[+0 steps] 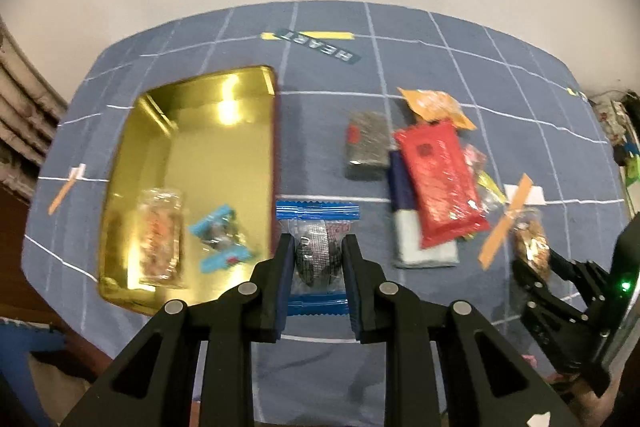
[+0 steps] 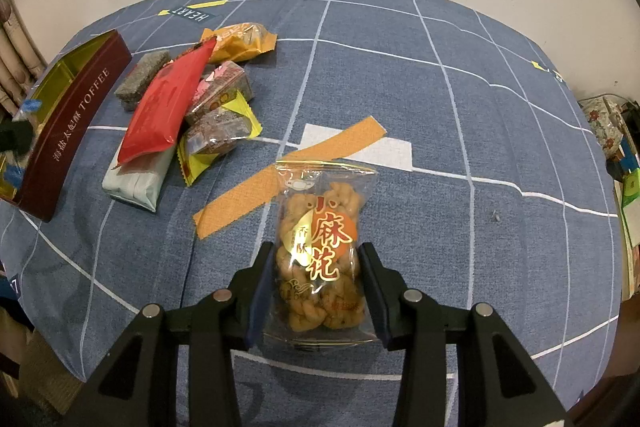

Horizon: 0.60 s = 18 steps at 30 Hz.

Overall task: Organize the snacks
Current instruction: 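Carry the blue candy packet with the left gripper into the tin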

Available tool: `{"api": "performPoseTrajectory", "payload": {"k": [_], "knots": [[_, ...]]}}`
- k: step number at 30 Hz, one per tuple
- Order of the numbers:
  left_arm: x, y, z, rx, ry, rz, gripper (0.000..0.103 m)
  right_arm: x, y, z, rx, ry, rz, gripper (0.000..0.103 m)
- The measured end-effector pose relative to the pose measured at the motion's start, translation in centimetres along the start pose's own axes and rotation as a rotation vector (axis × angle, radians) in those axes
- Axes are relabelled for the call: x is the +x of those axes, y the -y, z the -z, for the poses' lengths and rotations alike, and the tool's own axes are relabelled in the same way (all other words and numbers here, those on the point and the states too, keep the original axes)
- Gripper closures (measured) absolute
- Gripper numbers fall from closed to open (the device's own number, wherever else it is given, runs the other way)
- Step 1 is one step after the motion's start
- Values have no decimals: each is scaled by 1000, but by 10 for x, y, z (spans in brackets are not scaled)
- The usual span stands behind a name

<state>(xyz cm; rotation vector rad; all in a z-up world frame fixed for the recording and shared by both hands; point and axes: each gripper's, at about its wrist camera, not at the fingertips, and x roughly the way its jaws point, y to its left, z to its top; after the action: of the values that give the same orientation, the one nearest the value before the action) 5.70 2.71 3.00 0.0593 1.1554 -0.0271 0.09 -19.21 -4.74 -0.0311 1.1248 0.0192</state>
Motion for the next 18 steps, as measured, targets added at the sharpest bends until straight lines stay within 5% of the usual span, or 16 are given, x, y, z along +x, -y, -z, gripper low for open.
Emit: {"api": "performPoseTrajectory", "payload": {"k": [18], "knots": [[13, -64, -2, -44, 22, -123, 82, 1, -2, -1, -6, -20, 11, 60]]}}
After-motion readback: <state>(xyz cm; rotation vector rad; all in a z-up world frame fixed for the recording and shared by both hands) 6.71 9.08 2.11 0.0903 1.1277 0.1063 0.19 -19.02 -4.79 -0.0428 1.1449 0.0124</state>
